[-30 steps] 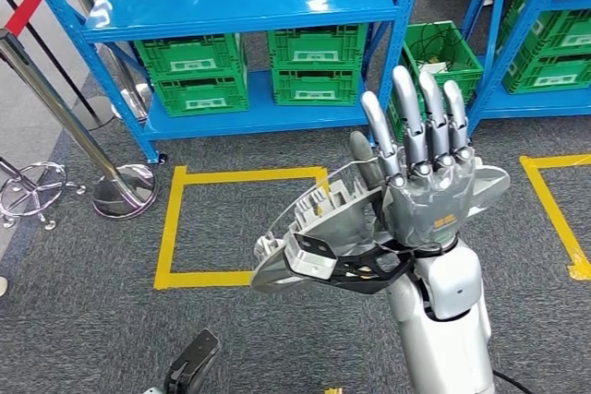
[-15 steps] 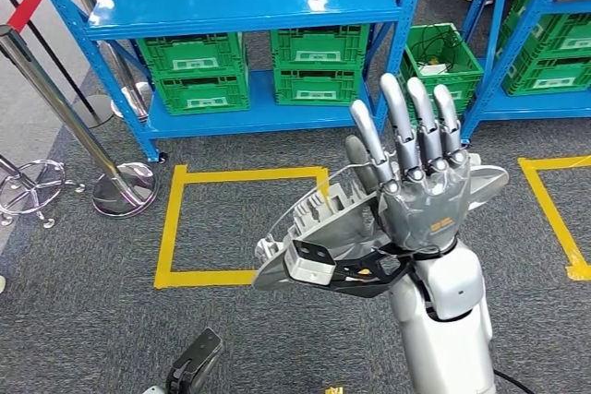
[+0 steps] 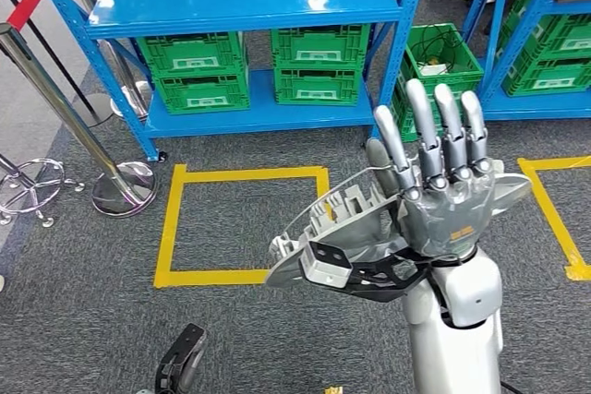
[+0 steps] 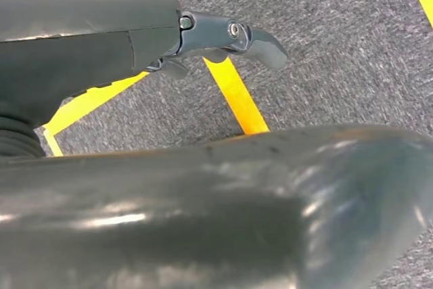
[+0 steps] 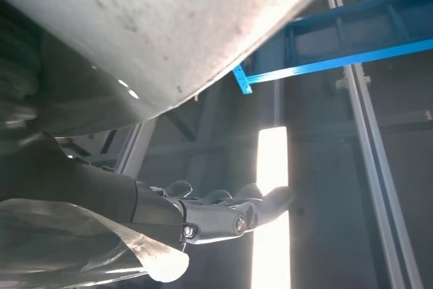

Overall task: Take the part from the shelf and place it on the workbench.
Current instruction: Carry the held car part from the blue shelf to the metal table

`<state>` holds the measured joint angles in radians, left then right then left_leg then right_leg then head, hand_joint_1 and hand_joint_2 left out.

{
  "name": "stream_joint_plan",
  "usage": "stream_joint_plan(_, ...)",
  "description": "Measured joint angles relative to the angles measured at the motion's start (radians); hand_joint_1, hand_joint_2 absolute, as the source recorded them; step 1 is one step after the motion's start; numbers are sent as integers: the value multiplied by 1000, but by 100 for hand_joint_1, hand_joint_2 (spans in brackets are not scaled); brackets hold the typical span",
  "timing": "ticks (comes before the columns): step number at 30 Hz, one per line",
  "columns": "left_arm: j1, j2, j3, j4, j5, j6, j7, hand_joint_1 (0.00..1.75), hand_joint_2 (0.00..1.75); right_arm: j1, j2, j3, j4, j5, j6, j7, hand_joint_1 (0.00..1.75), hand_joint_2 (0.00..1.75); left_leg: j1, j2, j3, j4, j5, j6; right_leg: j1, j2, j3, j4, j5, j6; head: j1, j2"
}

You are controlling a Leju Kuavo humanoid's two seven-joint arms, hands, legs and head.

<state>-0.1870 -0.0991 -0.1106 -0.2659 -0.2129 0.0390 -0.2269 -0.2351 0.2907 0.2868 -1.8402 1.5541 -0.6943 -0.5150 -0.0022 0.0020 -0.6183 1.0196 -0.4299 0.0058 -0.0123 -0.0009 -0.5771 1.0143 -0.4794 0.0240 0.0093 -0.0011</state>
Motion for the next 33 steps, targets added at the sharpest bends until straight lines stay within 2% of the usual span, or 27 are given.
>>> stream_joint_plan(3,0,1,3,0,0,0,1,0,0,3,6,-5,-8,0,0,0,0,175,0,1,0,-7,5,10,0,0,2,-5,3,9,0,0)
stream_joint_plan(5,-2,0,3,0,-3,1,1,0,0,4,11,-8,-15,0,0,-2,0,175,6,3,5,-26,18,18,2,1,-11,14,-20,16,2,0)
stream_joint_plan(6,-3,0,3,0,-7,1,1,0,0,4,12,-10,-17,0,0,-5,0,175,9,4,6,-34,23,21,2,1,-28,52,-49,19,3,0)
stream_joint_plan(8,-4,-2,3,0,-20,2,1,0,0,9,12,-15,-19,0,0,-14,0,175,9,5,1,-35,27,23,0,2,-79,177,-117,24,5,0)
stream_joint_plan(9,-4,-2,3,0,-27,3,1,0,0,13,12,-18,-19,0,0,-19,0,175,10,5,-2,-32,28,23,-1,1,-100,230,-136,27,5,0)
stream_joint_plan(10,-4,-3,3,0,-33,4,0,0,0,17,12,-22,-19,0,0,-24,0,175,10,5,-5,-30,29,22,-3,1,-107,253,-136,30,5,0)
stream_joint_plan(11,-4,-4,3,0,-38,5,0,0,0,19,13,-26,-19,0,0,-29,0,175,12,5,-7,-27,29,20,-6,1,-95,234,-117,34,5,0)
stream_joint_plan(12,-4,-6,2,0,-43,6,-1,0,0,20,13,-28,-20,0,0,-35,0,175,14,5,-10,-22,29,17,-10,0,-64,179,-85,37,5,0)
stream_joint_plan(14,-4,-8,0,0,-51,6,-3,0,0,20,15,-31,-22,0,0,-47,0,175,15,4,-17,-8,27,5,-15,0,3,55,-43,41,7,0)
stream_joint_plan(15,-5,-9,-2,0,-55,7,-4,0,0,21,17,-33,-25,0,0,-53,0,175,15,3,-21,-2,27,-3,-15,2,21,21,-36,36,7,0)
stream_joint_plan(16,-4,-9,-3,0,-57,7,-5,0,0,22,19,-36,-27,0,0,-58,0,175,13,2,-24,1,29,-10,-13,5,25,13,-38,29,8,0)
stream_joint_plan(18,-4,-10,-6,0,-62,8,-7,0,0,24,21,-43,-30,0,0,-67,0,175,13,1,-29,1,36,-21,-11,9,19,18,-30,10,8,0)
stream_joint_plan(19,-3,-10,-7,0,-63,8,-7,0,0,25,22,-46,-30,0,0,-70,0,175,15,1,-31,6,31,-26,-11,8,16,18,-25,3,7,0)
stream_joint_plan(20,-3,-10,-7,0,-63,8,-7,0,0,25,23,-48,-30,0,0,-72,0,175,16,0,-39,25,11,-30,-12,8,13,18,-20,-5,6,0)
stream_joint_plan(21,-3,-10,-7,0,-64,9,-7,0,0,25,24,-49,-30,0,0,-73,0,175,17,0,-53,65,-21,-33,-13,6,9,17,-15,-12,4,0)
stream_joint_plan(23,-3,-10,-8,0,-64,9,-7,0,0,26,24,-53,-30,0,0,-73,0,175,17,0,-97,198,-103,-37,-9,5,-2,17,-8,-22,0,0)
stream_joint_plan(24,-2,-10,-8,0,-64,9,-7,0,0,26,24,-55,-30,0,0,-73,0,175,17,0,-114,256,-130,-37,-6,4,-7,18,-5,-24,0,0)
stream_joint_plan(25,-2,-10,-8,0,-64,9,-7,0,0,27,24,-56,-30,0,0,-73,0,175,16,0,-117,287,-141,-34,-2,4,-12,18,-1,-26,0,0)
stream_joint_plan(26,-2,-10,-8,0,-64,9,-7,0,0,27,24,-57,-30,0,0,-73,0,175,15,0,-100,276,-133,-29,1,5,-16,18,2,-27,0,0)
stream_joint_plan(27,-2,-10,-8,0,-64,9,-7,0,0,27,24,-58,-30,0,0,-73,0,175,12,0,-66,227,-111,-21,4,5,-18,18,4,-27,0,0)
stream_joint_plan(29,-3,-10,-8,0,-64,9,-7,0,0,27,25,-60,-32,0,0,-73,0,175,3,-1,17,90,-67,1,9,6,-21,18,9,-26,1,0)
stream_joint_plan(30,-4,-9,-8,0,-65,9,-8,0,0,26,25,-61,-34,0,0,-73,0,175,-2,-2,43,41,-56,9,9,6,-24,18,12,-23,0,0)
stream_joint_plan(31,-5,-9,-8,0,-65,9,-8,0,0,26,25,-62,-35,0,0,-74,0,175,-6,-2,56,14,-53,15,8,5,-27,18,15,-19,0,0)
stream_joint_plan(33,-5,-9,-8,0,-67,9,-9,0,0,26,25,-64,-37,0,0,-75,0,175,-9,-2,56,2,-49,18,7,3,-31,16,22,-8,-2,0)
